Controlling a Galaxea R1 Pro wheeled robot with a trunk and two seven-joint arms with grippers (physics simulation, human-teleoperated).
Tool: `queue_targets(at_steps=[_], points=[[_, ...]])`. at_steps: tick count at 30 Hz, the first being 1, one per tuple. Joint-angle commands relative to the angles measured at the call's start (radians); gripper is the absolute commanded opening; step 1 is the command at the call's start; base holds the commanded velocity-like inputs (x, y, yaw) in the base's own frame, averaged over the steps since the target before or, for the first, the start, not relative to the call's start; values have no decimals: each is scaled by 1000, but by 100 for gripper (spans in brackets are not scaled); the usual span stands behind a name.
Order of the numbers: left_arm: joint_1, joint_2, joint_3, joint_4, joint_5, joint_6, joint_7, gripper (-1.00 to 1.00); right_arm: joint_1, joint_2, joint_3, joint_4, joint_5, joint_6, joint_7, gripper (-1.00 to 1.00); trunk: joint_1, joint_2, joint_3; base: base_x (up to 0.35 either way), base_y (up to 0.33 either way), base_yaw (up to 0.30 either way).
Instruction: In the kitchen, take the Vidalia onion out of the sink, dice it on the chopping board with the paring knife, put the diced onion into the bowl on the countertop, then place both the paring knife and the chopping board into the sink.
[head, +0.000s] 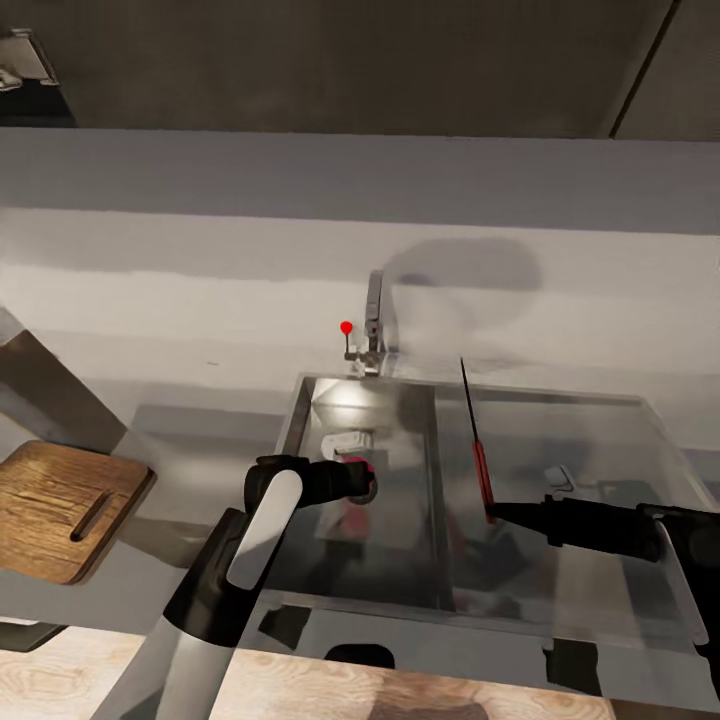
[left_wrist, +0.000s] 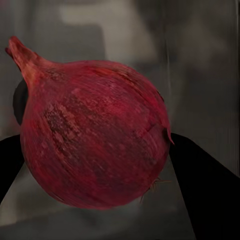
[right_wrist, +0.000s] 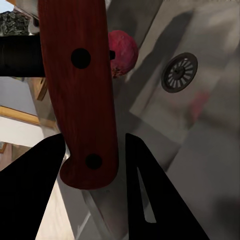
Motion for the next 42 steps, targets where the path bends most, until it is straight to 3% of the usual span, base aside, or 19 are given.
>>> queue_targets(at_steps=[1, 7, 11, 20, 26, 29, 32, 38, 42], points=[[-1, 0, -2, -3, 10, 3, 10, -100, -1, -1, 0, 0, -3, 8, 1, -100, 1, -2, 0, 0, 0, 0], [-1, 0, -3, -6, 16, 5, 10, -100, -1, -1, 0, 0, -4, 8, 1, -100, 1, -2, 10, 0, 0, 0], [-1, 4, -4, -21, 54, 7, 10, -100, -1, -2, 0, 0, -4, 8, 1, -100, 1, -2, 17, 0, 0, 0], [-1, 76, -12, -83, 174, 8, 9, -100, -1, -2, 0, 0, -4, 8, 1, -100, 1, -2, 31, 0, 0, 0], [-1, 126, -108, -95, 244, 8, 8, -100, -1, -2, 0, -1, -4, 8, 1, -100, 1, -2, 41, 0, 0, 0], [-1, 145, -129, -99, 302, 8, 9, -100, -1, -2, 0, -1, -4, 8, 1, -100, 1, -2, 46, 0, 0, 0], [-1, 159, -139, -101, 391, 8, 8, -100, -1, -2, 0, -1, -4, 8, 1, -100, 1, -2, 51, 0, 0, 0], [-1, 170, -140, -103, 426, 8, 3, -100, -1, -2, 0, -1, -4, 8, 2, -100, 1, -2, 61, 0, 0, 0], [-1, 189, -139, -104, 430, 8, -67, -100, -1, -2, 0, -1, -4, 8, 2, -100, 1, -2, 68, 0, 0, 0]])
